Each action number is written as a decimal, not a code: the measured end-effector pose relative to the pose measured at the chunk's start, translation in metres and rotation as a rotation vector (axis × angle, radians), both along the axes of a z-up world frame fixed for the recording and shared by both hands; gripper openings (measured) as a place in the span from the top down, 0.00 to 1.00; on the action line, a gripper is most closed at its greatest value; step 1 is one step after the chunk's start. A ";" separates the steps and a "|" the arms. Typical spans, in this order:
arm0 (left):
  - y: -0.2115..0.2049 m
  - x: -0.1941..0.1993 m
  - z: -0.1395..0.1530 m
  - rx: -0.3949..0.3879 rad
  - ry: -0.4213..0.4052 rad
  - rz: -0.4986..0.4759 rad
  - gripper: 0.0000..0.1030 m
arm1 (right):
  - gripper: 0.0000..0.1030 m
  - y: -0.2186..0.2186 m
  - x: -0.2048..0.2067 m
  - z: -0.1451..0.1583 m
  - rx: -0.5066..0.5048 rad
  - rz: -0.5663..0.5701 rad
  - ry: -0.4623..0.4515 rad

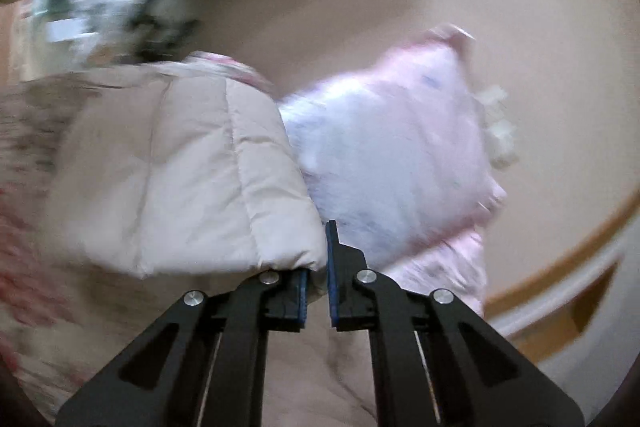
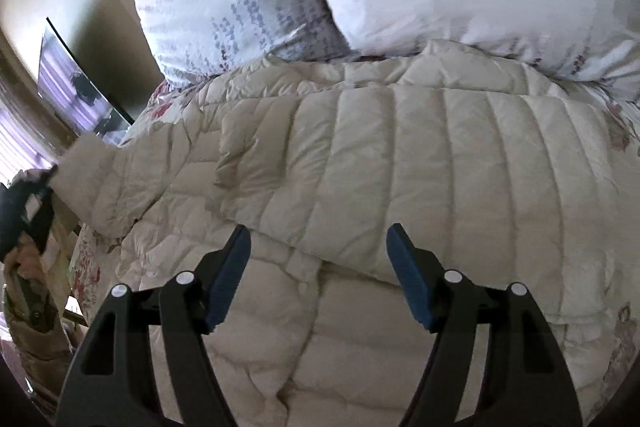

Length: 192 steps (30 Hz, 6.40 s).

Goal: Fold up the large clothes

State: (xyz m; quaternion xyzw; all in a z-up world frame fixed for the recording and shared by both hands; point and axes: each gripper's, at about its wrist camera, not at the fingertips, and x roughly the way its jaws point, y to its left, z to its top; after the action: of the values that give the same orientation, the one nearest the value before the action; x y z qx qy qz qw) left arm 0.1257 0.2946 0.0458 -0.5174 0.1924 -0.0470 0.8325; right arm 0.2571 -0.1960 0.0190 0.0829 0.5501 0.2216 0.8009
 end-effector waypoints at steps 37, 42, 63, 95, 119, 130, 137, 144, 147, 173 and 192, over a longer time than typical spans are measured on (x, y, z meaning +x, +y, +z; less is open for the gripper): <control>-0.170 -0.021 -0.033 0.552 0.185 -0.424 0.27 | 0.31 0.149 -0.069 0.035 -0.286 0.515 -0.572; -0.154 -0.033 -0.036 0.562 0.183 -0.391 0.27 | 0.33 0.174 -0.070 0.011 -0.444 0.536 -0.631; -0.200 -0.025 -0.056 0.679 0.181 -0.505 0.22 | 0.59 -0.026 -0.007 -0.010 -0.047 -0.262 -0.072; -0.233 -0.024 -0.074 0.984 0.349 -0.459 0.01 | 0.96 -0.077 -0.024 -0.016 0.195 -0.401 0.021; -0.156 -0.097 -0.047 0.817 0.282 -0.369 0.01 | 0.34 -0.188 -0.114 0.007 0.155 -0.415 0.045; -0.112 -0.136 -0.069 0.614 0.269 -0.462 0.11 | 0.34 -0.269 -0.188 -0.019 0.179 -0.413 0.214; -0.104 -0.165 -0.074 0.537 0.212 -0.521 0.16 | 0.32 -0.265 -0.222 -0.023 0.295 -0.299 0.264; -0.098 -0.174 -0.100 0.467 0.253 -0.545 0.16 | 0.19 -0.261 -0.253 -0.017 0.301 -0.230 0.273; -0.101 -0.171 -0.112 0.427 0.256 -0.563 0.16 | 0.16 -0.257 -0.258 -0.025 0.263 -0.222 0.312; -0.118 -0.176 -0.072 0.394 0.061 -0.682 0.83 | 0.85 -0.219 -0.260 0.025 0.412 -0.095 0.018; -0.107 -0.051 0.006 0.466 0.054 -0.369 0.84 | 0.85 -0.166 -0.158 0.107 -0.008 -0.295 -0.553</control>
State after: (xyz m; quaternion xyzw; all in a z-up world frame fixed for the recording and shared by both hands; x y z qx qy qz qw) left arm 0.0751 0.1873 0.0521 -0.2695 0.3110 -0.1384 0.9008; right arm 0.0991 -0.3624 0.1258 0.0954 0.2942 0.1150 0.9440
